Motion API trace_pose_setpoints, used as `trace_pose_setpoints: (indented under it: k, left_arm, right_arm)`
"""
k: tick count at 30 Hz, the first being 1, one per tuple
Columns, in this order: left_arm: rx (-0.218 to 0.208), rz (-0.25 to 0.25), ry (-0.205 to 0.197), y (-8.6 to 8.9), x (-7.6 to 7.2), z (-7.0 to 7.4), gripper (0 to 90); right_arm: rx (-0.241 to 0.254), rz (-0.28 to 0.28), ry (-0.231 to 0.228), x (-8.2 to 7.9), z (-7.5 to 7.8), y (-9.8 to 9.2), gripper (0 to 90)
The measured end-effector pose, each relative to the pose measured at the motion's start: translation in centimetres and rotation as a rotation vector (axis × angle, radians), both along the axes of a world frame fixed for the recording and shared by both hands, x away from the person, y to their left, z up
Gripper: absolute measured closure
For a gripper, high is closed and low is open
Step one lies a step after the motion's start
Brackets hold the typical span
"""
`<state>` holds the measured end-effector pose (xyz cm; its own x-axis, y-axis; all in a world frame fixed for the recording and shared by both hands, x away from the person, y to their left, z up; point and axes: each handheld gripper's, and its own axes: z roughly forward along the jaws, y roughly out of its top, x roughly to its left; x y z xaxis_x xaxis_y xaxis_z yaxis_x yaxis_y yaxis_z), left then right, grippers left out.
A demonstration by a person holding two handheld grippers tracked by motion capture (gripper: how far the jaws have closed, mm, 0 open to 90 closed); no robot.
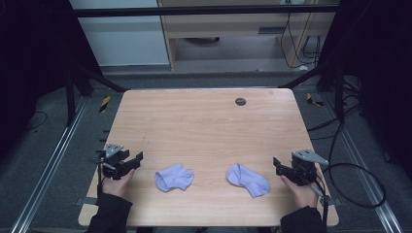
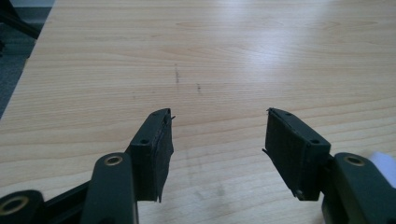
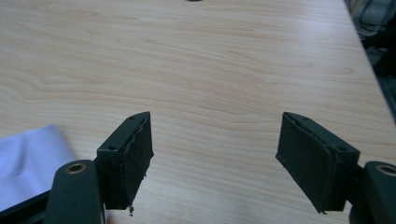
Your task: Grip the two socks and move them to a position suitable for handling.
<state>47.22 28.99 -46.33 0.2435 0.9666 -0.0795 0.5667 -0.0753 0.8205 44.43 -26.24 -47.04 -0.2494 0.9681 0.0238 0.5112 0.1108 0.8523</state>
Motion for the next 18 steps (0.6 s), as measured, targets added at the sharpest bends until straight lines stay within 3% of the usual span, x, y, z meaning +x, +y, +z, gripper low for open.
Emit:
trace_pose_setpoints:
  k: [4, 11, 18]
  left_arm:
    - [0.006, -0.023, 0.006, -0.8, -0.3, 0.2, 39.2]
    - [0.020, -0.114, -0.008, -3.4, -0.9, 1.0, 35.9]
    - [0.025, -0.165, -0.016, -5.6, -0.8, 1.6, 34.9]
  right_arm:
    - [-0.003, 0.033, -0.006, -0.4, 0.3, 0.7, 27.3]
    - [-0.017, 0.104, -0.002, -1.0, 0.9, 2.2, 29.7]
    - [0.002, 0.133, 0.002, -1.1, 1.7, 3.6, 30.8]
